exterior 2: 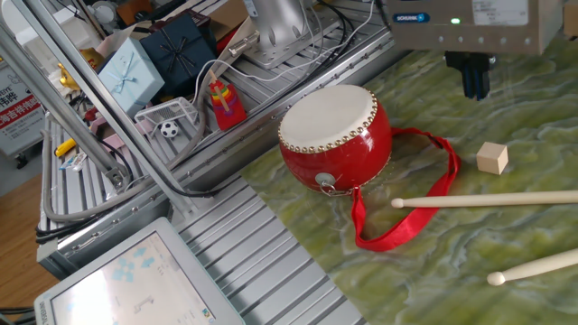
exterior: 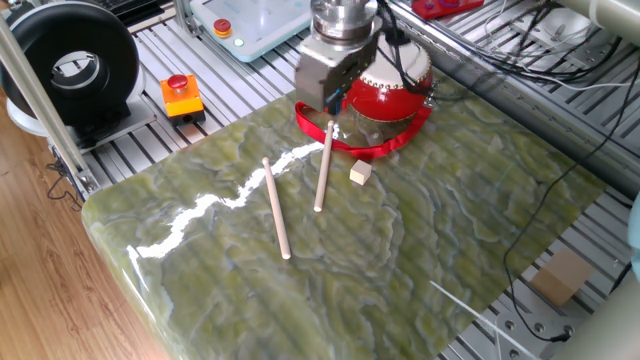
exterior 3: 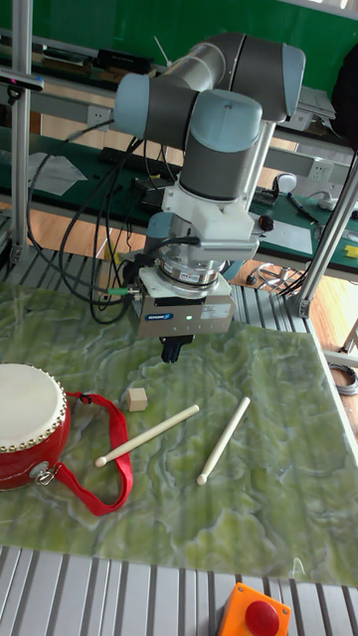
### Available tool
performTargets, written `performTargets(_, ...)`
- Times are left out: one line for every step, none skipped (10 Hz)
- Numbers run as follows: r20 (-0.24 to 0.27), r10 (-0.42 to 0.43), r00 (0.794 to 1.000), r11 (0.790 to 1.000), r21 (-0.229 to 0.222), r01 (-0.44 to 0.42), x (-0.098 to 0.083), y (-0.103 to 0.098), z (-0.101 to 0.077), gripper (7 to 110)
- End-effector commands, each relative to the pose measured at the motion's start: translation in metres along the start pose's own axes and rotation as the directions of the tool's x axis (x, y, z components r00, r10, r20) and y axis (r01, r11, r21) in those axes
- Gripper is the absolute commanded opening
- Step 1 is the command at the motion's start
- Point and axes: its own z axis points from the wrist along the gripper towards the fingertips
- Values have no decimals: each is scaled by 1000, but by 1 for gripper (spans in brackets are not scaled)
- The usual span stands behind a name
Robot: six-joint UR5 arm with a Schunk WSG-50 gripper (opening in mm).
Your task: Play the drum
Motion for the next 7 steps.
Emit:
performTargets(3,-195,981,980,23,195,-1,-10,-4,7)
performTargets(-11,-166,986,986,11,166,3,-7,-4,7)
performTargets(-22,-192,981,981,26,193,5,-12,-4,7)
performTargets(-14,-245,970,969,27,245,2,-12,-4,7)
performTargets(10,-345,938,937,55,344,-7,-16,-5,7)
performTargets(32,-490,871,870,86,486,-19,-16,-6,7)
performTargets(36,-537,843,843,49,536,-17,-3,-5,7)
